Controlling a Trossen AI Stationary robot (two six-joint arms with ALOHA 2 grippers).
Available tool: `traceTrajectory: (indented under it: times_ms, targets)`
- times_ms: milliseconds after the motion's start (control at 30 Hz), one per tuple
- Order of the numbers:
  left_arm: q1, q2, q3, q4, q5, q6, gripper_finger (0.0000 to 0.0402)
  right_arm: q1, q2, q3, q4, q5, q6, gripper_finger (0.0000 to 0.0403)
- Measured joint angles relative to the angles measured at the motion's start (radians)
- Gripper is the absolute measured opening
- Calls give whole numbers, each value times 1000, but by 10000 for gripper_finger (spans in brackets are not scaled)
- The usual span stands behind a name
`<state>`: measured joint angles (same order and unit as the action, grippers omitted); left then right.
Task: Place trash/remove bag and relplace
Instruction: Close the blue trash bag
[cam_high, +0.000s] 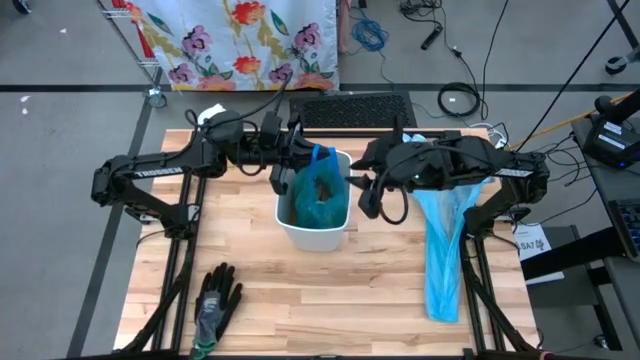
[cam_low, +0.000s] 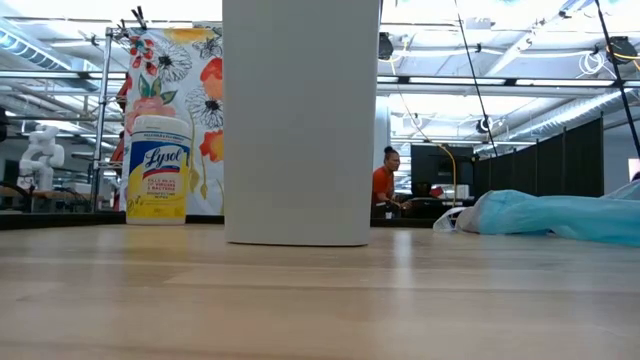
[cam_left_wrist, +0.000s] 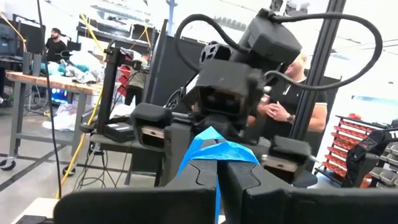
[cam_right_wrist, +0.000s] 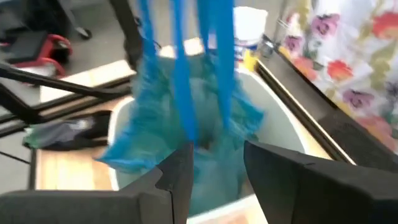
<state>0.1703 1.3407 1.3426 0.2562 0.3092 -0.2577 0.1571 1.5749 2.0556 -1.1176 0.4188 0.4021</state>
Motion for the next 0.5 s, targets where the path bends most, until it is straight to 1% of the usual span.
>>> traceTrajectory:
  times_ms: [167, 233, 300, 433, 500]
  targets:
    - [0, 0, 0, -1, 0, -1, 4, 6, 0, 0, -63, -4, 28, 132]
    - [0, 0, 0, -1, 0, -1, 4, 15, 0, 0, -98, -1, 28, 126]
    - [0, 0, 0, -1, 0, -4, 4, 16, 0, 0, -129, -1, 24, 104]
    - [0, 0, 0, -3, 0, -25, 4, 15, -1, 0, -180, 8, 5, 19]
    - [0, 0, 0, -3, 0, -26, 4, 8, -3, 0, -186, 38, -13, 11]
